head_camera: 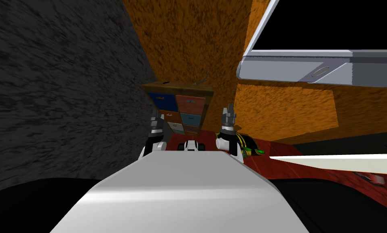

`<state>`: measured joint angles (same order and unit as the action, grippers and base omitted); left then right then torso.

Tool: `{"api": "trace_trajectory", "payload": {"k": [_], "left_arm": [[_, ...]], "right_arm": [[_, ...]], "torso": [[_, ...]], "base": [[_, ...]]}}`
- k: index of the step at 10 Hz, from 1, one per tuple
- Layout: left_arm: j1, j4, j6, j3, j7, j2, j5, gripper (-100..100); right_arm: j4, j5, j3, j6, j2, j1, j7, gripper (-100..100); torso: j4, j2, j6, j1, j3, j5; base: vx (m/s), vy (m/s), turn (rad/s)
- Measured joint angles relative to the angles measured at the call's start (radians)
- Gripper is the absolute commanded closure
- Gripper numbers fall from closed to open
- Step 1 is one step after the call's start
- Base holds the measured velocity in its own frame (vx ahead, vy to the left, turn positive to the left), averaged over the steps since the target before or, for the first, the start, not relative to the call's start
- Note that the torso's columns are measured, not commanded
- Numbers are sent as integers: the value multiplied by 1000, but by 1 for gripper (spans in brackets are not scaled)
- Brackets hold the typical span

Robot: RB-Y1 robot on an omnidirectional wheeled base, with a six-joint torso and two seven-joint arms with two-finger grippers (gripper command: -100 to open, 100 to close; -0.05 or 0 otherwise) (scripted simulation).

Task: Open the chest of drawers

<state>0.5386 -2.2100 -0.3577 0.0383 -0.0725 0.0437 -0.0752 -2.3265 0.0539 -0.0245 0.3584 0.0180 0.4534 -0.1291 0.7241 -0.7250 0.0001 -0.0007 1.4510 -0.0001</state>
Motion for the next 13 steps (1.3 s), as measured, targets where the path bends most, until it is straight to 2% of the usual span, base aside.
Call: {"api": "trace_trajectory", "payload": {"k": [3, 6, 10, 13], "left_arm": [[-15, 43, -4, 0, 2, 67, 2, -100], [-34, 97, -10, 6, 0, 97, 7, -100], [-43, 165, -24, 14, 2, 107, 13, -100], [-67, 230, -36, 21, -2, 94, 20, -100]], "right_arm": [[0, 0, 0, 0, 0, 0, 0, 0], [0, 0, 0, 0, 0, 0, 0, 0], [0, 0, 0, 0, 0, 0, 0, 0], [0, 0, 0, 0, 0, 0, 0, 0]], "torso": [[13, -12, 0, -1, 25, 0], [14, -14, 0, 1, 25, 0], [14, -13, 0, 1, 25, 0], [14, -13, 0, 1, 25, 0]], "base": [[16, -63, -19], [14, -68, -17], [12, -64, -19], [19, -74, -20]]}}
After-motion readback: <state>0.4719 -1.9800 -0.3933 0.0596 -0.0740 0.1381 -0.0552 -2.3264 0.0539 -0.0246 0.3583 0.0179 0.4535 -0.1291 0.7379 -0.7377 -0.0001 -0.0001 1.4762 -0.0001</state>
